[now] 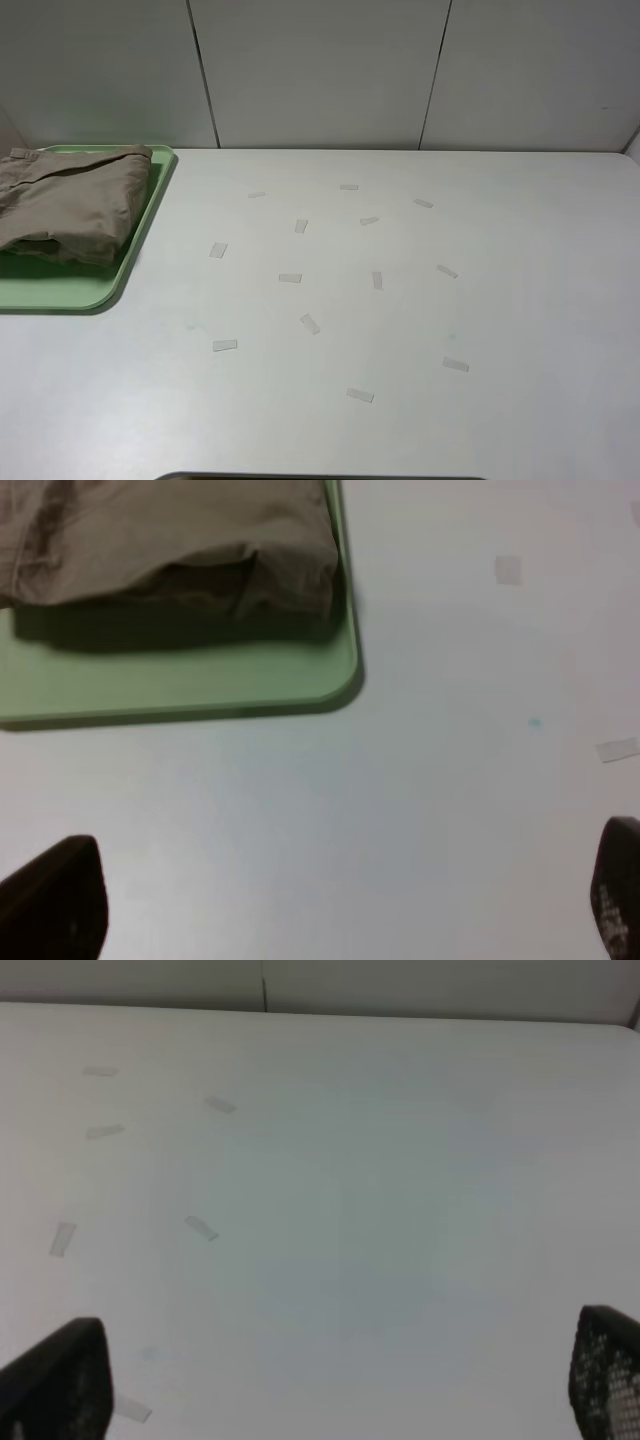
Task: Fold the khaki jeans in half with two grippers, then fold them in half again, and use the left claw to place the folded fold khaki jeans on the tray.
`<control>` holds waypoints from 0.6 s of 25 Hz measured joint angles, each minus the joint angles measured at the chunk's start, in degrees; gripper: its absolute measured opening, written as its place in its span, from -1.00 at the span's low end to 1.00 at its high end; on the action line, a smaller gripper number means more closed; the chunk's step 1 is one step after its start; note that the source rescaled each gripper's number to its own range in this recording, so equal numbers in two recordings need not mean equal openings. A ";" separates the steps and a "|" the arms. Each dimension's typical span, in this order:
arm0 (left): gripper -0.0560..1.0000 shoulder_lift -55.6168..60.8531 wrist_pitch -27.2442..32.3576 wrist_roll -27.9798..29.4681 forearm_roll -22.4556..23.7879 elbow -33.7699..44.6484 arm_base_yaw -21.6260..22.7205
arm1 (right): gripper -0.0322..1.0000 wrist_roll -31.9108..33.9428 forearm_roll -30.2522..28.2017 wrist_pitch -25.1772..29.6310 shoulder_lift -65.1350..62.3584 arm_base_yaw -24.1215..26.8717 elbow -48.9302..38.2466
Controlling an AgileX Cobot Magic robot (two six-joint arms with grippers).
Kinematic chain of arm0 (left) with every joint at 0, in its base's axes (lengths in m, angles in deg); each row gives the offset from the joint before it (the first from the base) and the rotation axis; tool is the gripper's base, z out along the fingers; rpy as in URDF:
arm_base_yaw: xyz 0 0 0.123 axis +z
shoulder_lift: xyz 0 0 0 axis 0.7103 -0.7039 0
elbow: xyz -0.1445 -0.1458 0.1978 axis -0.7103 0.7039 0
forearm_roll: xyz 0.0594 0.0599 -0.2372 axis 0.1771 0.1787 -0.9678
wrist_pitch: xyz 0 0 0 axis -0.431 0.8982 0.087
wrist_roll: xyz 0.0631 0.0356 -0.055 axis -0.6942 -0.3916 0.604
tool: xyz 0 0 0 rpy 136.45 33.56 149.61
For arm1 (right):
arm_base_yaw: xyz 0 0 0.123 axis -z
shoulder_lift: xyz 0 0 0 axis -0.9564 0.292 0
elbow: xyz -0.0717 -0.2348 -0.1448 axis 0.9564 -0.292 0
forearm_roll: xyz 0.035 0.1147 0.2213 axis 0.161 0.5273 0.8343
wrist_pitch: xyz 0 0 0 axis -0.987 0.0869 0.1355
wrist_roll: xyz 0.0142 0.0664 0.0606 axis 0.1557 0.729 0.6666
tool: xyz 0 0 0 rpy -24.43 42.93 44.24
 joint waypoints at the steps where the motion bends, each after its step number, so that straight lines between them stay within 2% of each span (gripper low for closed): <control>1: 0.93 0.00 -0.05 0.39 0.05 0.11 0.00 | 1.00 0.00 0.00 0.00 0.00 0.00 0.00; 15: 0.91 0.00 -0.15 0.39 0.18 0.17 0.00 | 1.00 0.00 0.00 0.00 0.00 0.00 0.00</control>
